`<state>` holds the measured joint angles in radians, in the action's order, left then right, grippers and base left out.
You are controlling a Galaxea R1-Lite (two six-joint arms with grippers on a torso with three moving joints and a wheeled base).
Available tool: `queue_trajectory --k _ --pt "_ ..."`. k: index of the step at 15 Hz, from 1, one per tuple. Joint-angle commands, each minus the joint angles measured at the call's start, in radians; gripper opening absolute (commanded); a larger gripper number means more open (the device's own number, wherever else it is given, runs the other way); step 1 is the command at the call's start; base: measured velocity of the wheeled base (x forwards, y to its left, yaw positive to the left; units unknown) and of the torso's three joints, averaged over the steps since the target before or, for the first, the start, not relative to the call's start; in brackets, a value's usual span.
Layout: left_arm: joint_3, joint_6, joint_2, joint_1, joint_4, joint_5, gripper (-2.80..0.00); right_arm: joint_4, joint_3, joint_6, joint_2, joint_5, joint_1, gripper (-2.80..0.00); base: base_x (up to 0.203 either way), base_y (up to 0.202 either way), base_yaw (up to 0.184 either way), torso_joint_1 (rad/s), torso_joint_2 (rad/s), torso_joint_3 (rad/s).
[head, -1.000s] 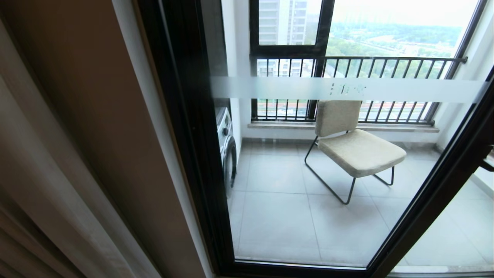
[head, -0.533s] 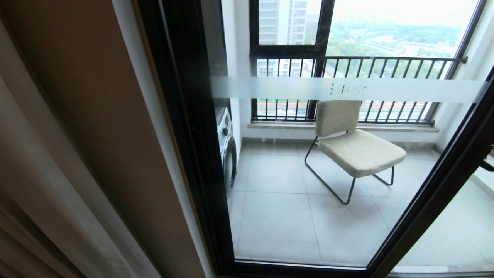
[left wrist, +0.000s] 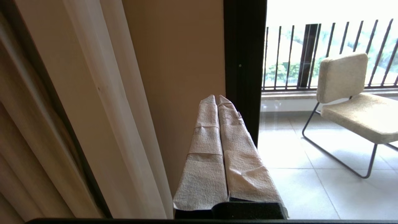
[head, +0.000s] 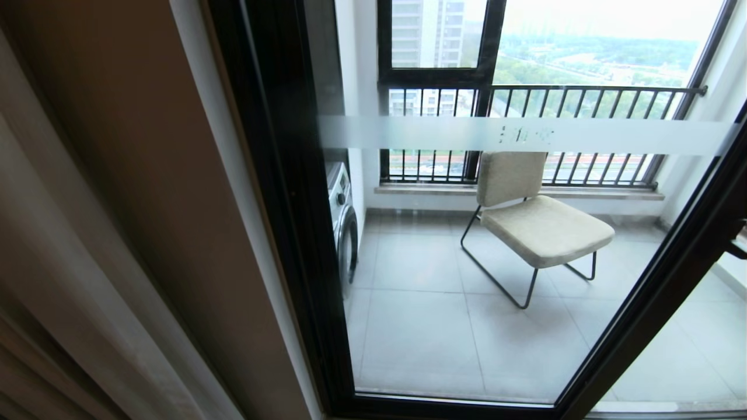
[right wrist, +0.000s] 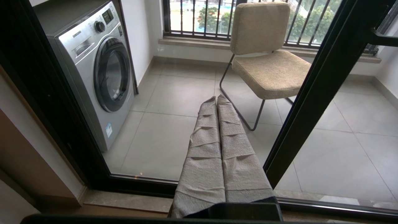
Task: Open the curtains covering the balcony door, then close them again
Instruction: Close the inner curtains on both sides
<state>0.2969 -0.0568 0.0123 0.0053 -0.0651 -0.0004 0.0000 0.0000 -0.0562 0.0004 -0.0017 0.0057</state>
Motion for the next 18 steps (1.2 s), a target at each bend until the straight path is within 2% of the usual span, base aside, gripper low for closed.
queue_trajectory --k 1,3,5,6,10,12,14,15,17,18 --pt "0.094 0.034 0.037 0.000 -0.059 0.000 -2.80 0.000 0.000 -0.001 0.000 0.000 0.000 -2.80 0.000 0.000 0.000 0.000 0.00 0.000" --pt "0.174 0.095 0.126 -0.002 -0.069 0.035 -2.80 0.000 0.000 -0.001 0.000 0.000 0.000 -2.80 0.000 0.000 0.000 0.000 0.00 0.000" --pt "0.254 0.167 0.262 -0.002 -0.022 0.159 -2.80 0.000 0.000 -0.001 0.000 0.000 0.000 -2.80 0.000 0.000 0.000 0.000 0.00 0.000" --pt "0.291 0.195 0.345 0.003 0.014 0.241 -2.80 0.000 0.000 -0.001 0.000 0.000 0.000 -2.80 0.000 0.000 0.000 0.000 0.00 0.000" --pt "0.427 0.287 0.696 0.041 0.176 0.652 -2.80 0.000 0.000 -0.001 0.000 0.000 0.000 -2.80 0.000 0.000 0.000 0.000 0.00 0.000" --pt "0.517 0.340 0.841 0.050 0.211 0.788 -2.80 0.000 0.000 -0.001 0.000 0.000 0.000 -2.80 0.000 0.000 0.000 0.000 0.00 0.000" --pt "0.588 0.369 0.935 0.064 0.201 0.841 -2.80 0.000 0.000 -0.001 0.000 0.000 0.000 -2.80 0.000 0.000 0.000 0.000 0.00 0.000" --pt "0.614 0.383 0.980 0.100 0.190 0.847 -2.80 0.000 0.000 -0.001 0.000 0.000 0.000 -2.80 0.000 0.000 0.000 0.000 0.00 0.000" --pt "0.637 0.405 1.063 0.243 0.170 0.828 -2.80 0.000 0.000 -0.001 0.000 0.000 0.000 -2.80 0.000 0.000 0.000 0.000 0.00 0.000" --pt "0.645 0.412 1.096 0.318 0.162 0.774 -2.80 0.000 0.000 -0.001 0.000 0.000 0.000 -2.80 0.000 0.000 0.000 0.000 0.00 0.000"
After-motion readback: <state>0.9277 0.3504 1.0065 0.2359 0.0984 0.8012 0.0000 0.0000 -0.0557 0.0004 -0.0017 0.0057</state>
